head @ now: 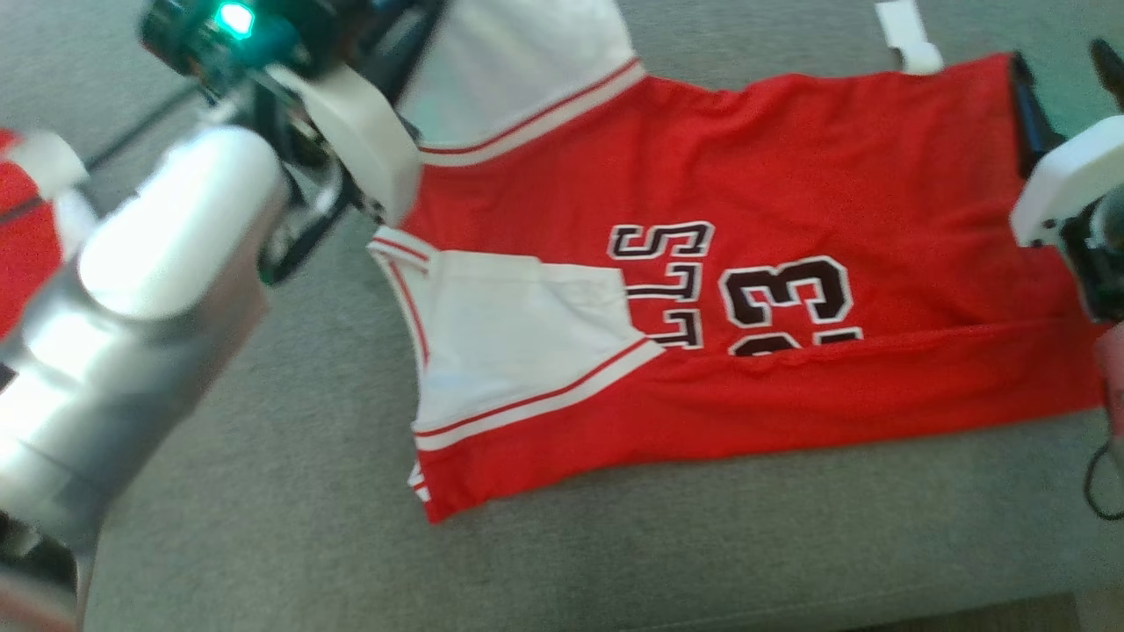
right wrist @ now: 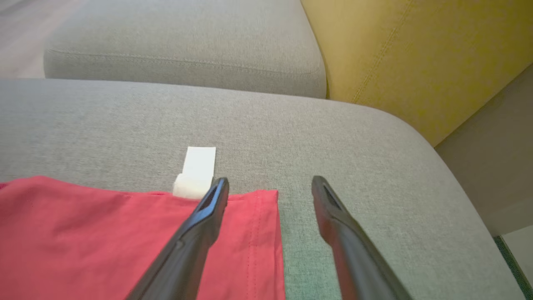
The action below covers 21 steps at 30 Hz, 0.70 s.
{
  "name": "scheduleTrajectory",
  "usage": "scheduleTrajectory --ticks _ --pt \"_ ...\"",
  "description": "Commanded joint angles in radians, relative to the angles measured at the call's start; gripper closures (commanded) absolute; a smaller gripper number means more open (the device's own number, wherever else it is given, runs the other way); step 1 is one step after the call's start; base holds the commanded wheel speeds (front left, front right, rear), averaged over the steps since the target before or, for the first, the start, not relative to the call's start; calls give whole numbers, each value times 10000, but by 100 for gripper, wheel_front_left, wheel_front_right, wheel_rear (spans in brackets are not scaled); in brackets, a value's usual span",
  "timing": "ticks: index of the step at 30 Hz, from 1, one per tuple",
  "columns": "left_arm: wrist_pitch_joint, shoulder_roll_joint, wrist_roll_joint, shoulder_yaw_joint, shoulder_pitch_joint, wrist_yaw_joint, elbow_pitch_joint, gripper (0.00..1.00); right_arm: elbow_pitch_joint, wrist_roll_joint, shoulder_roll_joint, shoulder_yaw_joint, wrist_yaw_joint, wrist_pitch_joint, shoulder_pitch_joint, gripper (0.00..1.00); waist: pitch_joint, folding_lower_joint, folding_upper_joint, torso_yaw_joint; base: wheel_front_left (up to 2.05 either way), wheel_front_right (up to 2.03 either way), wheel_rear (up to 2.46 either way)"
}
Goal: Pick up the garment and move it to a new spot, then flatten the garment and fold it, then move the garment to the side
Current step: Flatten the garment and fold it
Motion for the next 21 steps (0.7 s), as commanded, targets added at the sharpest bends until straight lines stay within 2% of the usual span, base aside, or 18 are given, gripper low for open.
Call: scheduleTrajectory --ticks 1,9,17,18,19,20,21 --pt "22 394 95 293 -291 128 -585 100 28 109 -269 5 65 133 -357 0 33 1 0 299 0 0 0" --pt "525 762 220 64 67 565 -2409 100 1951 51 -545 -343 65 535 -1338 0 433 1 0 692 0 0 0" --pt "767 1034 266 66 76 799 -3028 100 3287 202 -520 -278 65 775 -1912 0 705 1 0 761 0 0 0" --pt "788 1051 253 75 76 826 -3052 100 3456 298 -486 -217 65 881 -1950 13 717 1 0 758 0 0 0" --pt "806 1075 245 87 75 855 -3051 100 3585 419 -446 -154 65 961 -1989 72 723 1 0 745 0 0 0" --pt "825 1112 256 94 72 889 -3023 100 3667 531 -414 -60 65 996 -2022 100 720 1 0 725 0 0 0" --pt "832 1158 284 93 67 918 -2978 100 3720 631 -396 39 65 987 -2053 100 705 1 0 693 0 0 0"
